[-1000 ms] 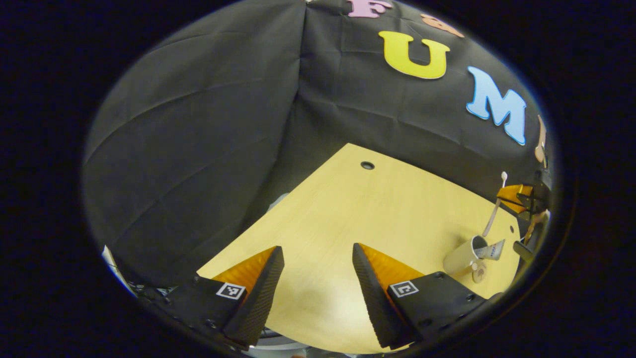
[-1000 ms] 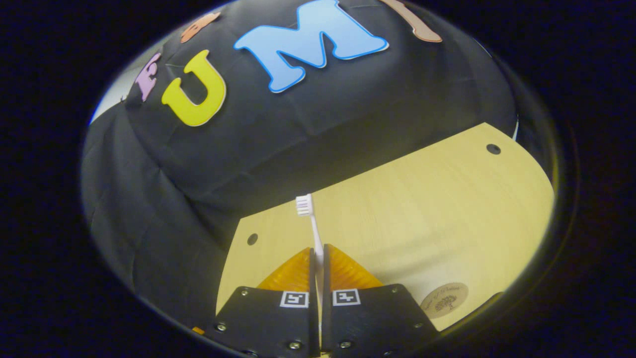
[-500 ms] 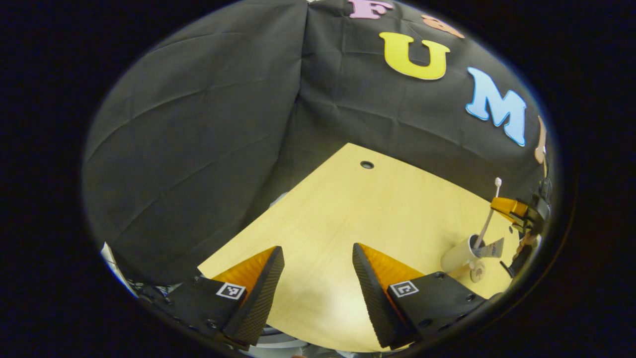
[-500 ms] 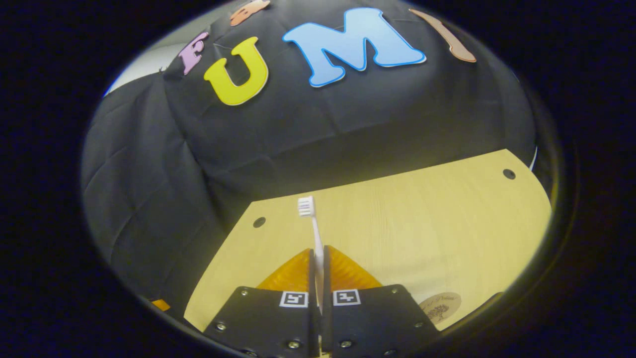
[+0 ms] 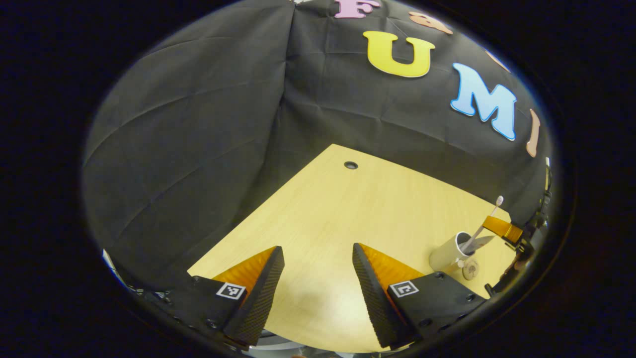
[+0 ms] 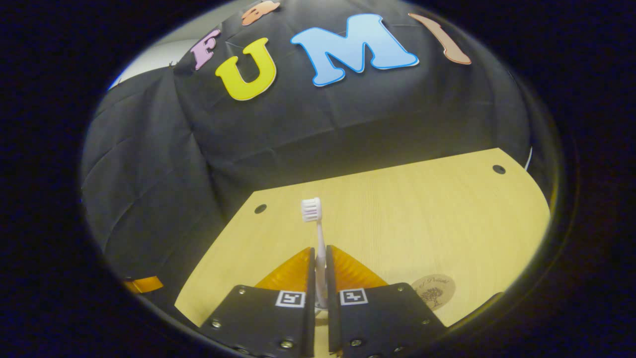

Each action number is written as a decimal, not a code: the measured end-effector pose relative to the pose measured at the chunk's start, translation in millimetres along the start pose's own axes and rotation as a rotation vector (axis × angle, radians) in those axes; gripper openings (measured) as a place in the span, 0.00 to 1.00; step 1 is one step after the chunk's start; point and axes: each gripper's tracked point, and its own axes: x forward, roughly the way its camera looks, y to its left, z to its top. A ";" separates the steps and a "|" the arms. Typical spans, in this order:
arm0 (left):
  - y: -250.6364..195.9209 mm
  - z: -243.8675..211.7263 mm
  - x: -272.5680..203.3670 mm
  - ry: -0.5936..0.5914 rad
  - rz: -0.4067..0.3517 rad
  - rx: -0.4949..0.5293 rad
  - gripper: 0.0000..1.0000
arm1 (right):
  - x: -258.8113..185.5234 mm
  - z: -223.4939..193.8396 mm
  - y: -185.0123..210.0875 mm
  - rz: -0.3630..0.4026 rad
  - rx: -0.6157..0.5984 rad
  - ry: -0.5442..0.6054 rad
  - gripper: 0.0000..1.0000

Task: Put the toothbrush and toothpaste on the desktop into the cup, then pick up the cup and place it on the coaster on the desktop.

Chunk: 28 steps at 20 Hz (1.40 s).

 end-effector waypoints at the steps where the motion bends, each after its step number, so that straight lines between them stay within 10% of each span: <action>1: -3.8 0.1 0.4 0.000 -0.009 0.006 0.91 | -6.5 -0.6 -0.4 -0.005 -0.010 0.004 0.13; 3: -12.4 0.8 0.9 0.001 -0.031 0.017 0.91 | -7.8 -8.1 -2.2 -0.010 -0.023 0.014 0.20; 6: -30.1 2.2 0.2 0.001 -0.075 0.040 0.89 | -15.4 -14.9 -1.5 -0.012 -0.025 0.031 0.75; 19: -171.9 -19.8 16.6 0.093 -0.393 0.226 0.90 | -78.0 -5.7 -74.3 -0.177 0.043 -0.009 0.75; 28: -257.8 -87.0 35.4 0.360 -0.564 0.407 0.92 | -120.2 -26.9 -138.0 -0.315 0.169 -0.009 0.75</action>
